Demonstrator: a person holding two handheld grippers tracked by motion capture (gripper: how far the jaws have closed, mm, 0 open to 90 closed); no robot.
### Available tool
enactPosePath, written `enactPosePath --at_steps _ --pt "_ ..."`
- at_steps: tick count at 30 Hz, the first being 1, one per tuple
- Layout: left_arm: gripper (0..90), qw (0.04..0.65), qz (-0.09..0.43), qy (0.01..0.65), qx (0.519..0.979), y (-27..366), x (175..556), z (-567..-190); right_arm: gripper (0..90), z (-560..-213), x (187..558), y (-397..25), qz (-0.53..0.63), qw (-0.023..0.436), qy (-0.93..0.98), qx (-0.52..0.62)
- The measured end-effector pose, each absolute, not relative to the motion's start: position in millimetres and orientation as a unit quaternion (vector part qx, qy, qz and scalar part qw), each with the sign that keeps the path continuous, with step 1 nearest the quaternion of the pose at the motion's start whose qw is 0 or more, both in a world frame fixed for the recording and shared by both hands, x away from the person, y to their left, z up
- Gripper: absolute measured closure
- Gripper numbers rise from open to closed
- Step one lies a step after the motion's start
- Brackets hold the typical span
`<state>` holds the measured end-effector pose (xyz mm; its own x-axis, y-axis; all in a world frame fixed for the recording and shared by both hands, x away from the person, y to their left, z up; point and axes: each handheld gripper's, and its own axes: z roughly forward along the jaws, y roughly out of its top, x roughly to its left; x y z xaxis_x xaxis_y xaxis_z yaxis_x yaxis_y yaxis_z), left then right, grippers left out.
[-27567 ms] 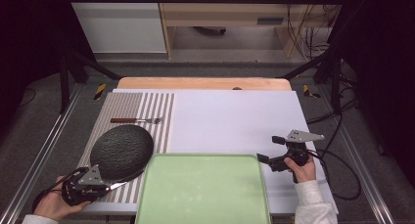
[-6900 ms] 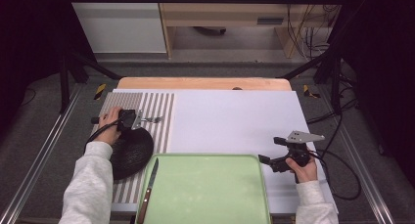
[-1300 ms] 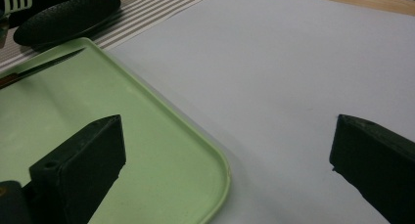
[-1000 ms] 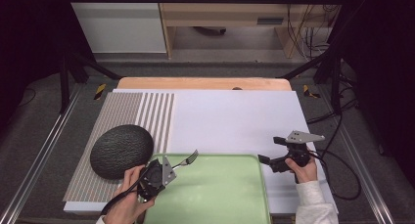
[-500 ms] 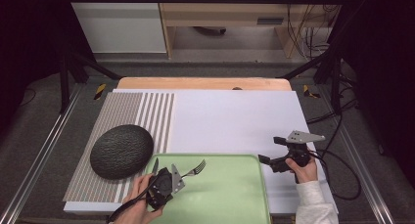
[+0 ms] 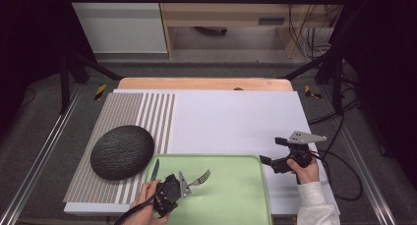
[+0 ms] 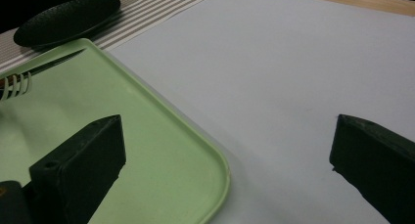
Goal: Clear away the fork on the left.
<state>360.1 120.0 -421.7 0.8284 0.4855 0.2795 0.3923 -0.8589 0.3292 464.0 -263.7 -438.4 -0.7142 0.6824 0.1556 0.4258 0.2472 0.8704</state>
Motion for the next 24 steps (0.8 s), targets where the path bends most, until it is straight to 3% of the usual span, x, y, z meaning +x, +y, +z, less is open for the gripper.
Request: enactPosePath --at_steps 22,24 --pt "76.0 0.100 0.158 0.225 0.956 116.0 363.1 -440.5 0.5 -438.8 464.2 -263.2 0.499 0.127 0.780 0.356" --pt "68.0 0.108 0.164 0.220 0.956 116.3 362.5 -438.9 0.5 -438.9 464.3 -263.1 0.499 0.128 0.780 0.355"
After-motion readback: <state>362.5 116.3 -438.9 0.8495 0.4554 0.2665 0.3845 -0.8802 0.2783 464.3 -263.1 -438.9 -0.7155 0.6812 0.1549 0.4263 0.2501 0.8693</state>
